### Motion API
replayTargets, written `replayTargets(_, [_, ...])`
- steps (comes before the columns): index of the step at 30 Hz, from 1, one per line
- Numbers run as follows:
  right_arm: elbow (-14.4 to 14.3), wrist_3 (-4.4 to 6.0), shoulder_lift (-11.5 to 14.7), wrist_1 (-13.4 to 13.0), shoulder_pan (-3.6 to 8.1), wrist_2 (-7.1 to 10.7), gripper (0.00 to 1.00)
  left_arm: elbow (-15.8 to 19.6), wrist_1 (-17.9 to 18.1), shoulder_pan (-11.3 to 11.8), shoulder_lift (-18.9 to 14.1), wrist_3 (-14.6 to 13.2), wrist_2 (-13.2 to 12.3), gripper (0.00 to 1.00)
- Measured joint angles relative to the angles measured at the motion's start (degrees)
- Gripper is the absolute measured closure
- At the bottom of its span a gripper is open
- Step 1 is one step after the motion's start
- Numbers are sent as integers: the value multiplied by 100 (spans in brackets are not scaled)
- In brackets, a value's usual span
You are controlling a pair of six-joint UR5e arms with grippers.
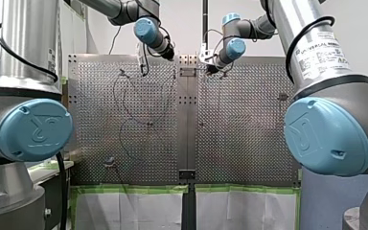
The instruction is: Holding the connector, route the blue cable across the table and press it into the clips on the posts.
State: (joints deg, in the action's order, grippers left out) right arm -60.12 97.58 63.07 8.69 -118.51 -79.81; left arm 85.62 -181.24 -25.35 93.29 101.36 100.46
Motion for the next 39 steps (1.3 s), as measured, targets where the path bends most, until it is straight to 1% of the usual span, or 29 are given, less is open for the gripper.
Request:
replayTargets(8, [0, 0, 8, -1, 13, -1, 100, -406, -2, -439, 432, -53, 438, 2])
replayTargets(14, [-1, 0, 8, -8, 22, -1, 100, -480, 26, -741, 734, -49, 740, 2])
replayTargets(19, [-2, 2, 3, -9, 24, -1, 100, -511, 18, -953, 899, -59, 944, 2])
replayTargets(23, [-2, 3, 4, -4, 25, -1, 100, -596, 12, -1025, 1010, -104, 1084, 2])
replayTargets(26, [-3, 5, 5, -1, 25, -1, 100, -726, -14, -1063, 1144, -177, 1230, 2])
replayTargets(31, [-2, 2, 5, 0, 25, -1, 100, -975, 59, -1057, 1378, -264, 1484, 2])
replayTargets(35, [-1, 1, 4, -1, 26, -1, 100, -1112, 162, -1031, 1444, -280, 1693, 2])
replayTargets(39, [-2, 0, 3, -3, 24, 0, 100, -1155, 213, -1021, 1455, -283, 1797, 2])
